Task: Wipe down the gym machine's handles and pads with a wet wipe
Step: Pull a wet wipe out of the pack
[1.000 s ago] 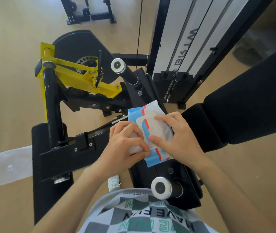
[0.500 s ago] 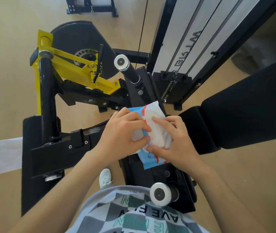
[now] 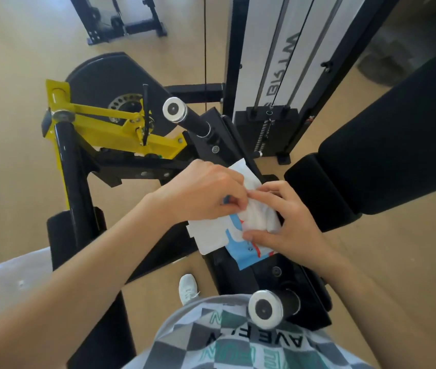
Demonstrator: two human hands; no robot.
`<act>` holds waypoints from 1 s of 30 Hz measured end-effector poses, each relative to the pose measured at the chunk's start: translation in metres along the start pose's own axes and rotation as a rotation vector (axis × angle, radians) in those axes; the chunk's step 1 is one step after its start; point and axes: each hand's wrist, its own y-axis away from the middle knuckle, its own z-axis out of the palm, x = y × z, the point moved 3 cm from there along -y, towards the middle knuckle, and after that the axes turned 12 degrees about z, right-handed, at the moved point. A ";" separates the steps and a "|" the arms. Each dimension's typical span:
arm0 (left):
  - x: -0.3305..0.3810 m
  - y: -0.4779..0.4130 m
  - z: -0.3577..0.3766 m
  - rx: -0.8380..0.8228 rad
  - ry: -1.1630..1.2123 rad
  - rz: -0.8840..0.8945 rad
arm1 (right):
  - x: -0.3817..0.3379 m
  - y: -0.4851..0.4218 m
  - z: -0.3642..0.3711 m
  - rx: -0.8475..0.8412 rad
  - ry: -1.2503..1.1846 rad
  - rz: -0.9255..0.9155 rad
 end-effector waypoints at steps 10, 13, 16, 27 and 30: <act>0.004 -0.002 0.008 -0.113 -0.147 0.078 | 0.003 0.005 0.001 0.030 -0.108 -0.004; 0.003 0.002 0.014 -0.116 -0.113 0.041 | 0.002 0.006 0.001 0.024 -0.122 0.007; 0.000 0.007 0.014 -0.096 0.041 -0.007 | 0.001 0.006 0.000 0.025 -0.120 0.009; -0.007 0.014 0.006 0.070 0.247 0.041 | 0.001 0.006 -0.001 0.026 -0.111 0.033; -0.003 0.008 0.004 0.085 0.150 0.088 | 0.001 0.006 -0.002 0.019 -0.115 0.037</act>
